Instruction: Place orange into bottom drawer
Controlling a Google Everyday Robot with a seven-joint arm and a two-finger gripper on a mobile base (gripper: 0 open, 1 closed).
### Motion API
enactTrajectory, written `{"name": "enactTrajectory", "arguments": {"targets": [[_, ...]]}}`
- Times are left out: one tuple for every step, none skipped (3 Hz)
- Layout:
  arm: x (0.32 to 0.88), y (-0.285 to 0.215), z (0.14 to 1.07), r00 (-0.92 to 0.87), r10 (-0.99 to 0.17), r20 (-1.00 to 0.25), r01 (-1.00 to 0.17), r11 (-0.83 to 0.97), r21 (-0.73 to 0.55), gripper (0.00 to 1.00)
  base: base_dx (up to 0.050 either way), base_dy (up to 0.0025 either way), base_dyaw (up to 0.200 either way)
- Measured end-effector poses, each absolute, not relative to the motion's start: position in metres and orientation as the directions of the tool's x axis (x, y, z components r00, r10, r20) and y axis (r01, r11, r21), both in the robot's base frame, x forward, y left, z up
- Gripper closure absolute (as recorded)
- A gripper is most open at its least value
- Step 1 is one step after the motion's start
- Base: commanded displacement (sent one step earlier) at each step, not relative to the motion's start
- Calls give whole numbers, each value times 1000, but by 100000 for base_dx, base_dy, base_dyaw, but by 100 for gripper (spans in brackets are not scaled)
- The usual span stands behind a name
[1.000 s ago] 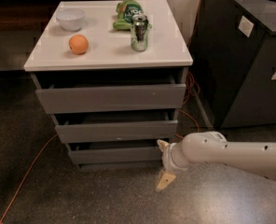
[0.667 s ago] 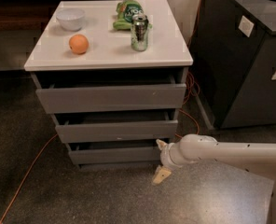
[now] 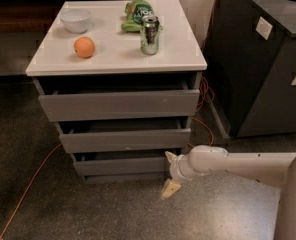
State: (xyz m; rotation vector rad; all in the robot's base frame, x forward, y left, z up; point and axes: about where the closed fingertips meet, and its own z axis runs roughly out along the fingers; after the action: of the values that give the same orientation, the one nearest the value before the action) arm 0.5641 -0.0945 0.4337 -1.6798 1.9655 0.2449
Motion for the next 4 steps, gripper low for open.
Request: {"name": "enactTrajectory", "arguments": {"targets": [[576, -94, 403, -90, -859, -504, -956, 216, -197, 0, 0, 0, 0], [589, -91, 369, -92, -863, -496, -957, 215, -196, 0, 0, 0, 0], [605, -86, 330, -65, -881, -470, -958, 187, -219, 0, 0, 0, 0], [624, -86, 299, -27, -882, -471, -960, 154, -233, 0, 0, 0, 0]]}}
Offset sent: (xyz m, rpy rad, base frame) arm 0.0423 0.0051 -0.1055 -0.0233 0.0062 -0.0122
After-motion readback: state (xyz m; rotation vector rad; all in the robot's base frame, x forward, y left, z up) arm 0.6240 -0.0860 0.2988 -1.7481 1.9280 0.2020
